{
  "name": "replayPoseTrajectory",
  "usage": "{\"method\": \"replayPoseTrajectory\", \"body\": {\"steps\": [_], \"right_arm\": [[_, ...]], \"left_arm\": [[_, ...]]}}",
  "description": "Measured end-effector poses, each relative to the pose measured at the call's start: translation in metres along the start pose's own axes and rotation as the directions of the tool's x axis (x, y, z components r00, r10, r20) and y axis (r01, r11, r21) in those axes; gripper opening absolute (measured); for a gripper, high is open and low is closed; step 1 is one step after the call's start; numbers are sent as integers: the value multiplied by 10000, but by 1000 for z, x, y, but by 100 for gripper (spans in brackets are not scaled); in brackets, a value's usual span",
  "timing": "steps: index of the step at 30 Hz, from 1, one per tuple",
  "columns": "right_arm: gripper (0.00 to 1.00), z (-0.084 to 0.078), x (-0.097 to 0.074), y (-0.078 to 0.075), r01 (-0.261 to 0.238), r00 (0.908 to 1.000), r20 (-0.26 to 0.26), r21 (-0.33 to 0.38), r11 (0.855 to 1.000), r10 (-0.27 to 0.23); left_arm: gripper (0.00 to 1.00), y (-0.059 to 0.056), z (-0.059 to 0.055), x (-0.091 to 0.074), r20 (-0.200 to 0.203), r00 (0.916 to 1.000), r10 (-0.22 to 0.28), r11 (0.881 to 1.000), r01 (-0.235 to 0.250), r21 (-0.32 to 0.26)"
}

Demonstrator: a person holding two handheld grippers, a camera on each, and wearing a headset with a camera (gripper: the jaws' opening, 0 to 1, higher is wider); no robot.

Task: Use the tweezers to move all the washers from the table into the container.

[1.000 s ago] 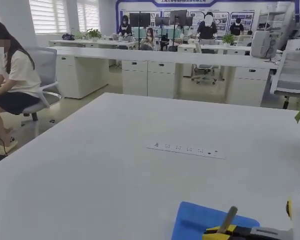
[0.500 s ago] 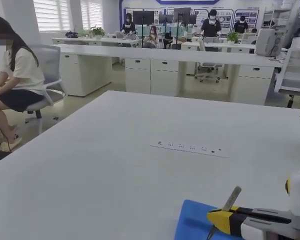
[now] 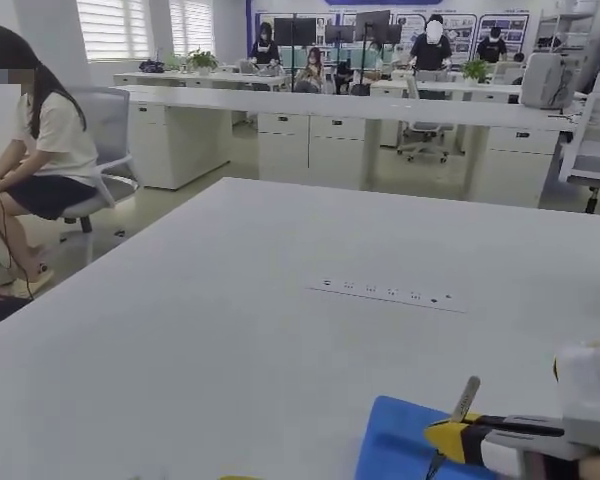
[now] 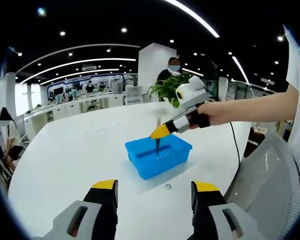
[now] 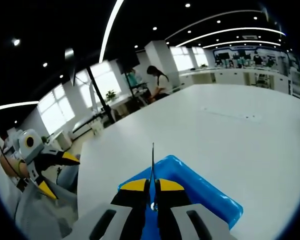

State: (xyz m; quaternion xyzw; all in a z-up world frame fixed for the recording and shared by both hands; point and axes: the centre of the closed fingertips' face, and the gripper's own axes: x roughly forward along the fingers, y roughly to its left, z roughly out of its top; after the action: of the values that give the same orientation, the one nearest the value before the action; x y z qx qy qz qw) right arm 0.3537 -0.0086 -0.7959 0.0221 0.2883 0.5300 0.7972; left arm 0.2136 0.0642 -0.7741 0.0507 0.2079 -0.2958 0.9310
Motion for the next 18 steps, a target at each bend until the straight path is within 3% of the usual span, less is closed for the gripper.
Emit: {"method": "replayPoseTrajectory", "body": {"steps": [18], "right_arm": [[3, -9, 16, -21, 407, 9990, -219, 345, 9986, -400]], "left_arm": [[59, 0, -1, 1, 9, 10000, -10, 10000, 11, -23]]}}
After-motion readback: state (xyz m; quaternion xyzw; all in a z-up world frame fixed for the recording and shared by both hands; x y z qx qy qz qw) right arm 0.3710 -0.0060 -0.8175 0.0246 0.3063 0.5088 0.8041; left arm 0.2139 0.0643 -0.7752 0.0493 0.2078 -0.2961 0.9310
